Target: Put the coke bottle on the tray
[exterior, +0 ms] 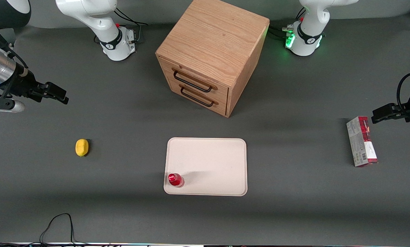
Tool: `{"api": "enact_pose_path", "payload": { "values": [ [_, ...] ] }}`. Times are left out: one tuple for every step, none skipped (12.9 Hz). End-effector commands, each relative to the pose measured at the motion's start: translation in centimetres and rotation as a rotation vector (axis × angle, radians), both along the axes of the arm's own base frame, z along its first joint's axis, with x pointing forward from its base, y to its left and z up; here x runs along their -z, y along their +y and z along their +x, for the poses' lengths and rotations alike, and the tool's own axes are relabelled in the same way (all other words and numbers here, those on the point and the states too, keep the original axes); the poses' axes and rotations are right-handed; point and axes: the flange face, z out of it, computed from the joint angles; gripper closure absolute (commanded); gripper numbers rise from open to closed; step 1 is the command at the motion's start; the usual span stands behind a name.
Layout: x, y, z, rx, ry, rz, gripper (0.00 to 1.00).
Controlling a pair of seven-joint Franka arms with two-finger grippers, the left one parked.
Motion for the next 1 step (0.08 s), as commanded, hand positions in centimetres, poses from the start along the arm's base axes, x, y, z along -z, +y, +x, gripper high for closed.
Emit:
{"api": "enact_pose_path", "payload": {
  "values": [
    [0.24, 0.60, 0.76, -0.007, -0.003, 0.024, 0.00]
  ]
}}
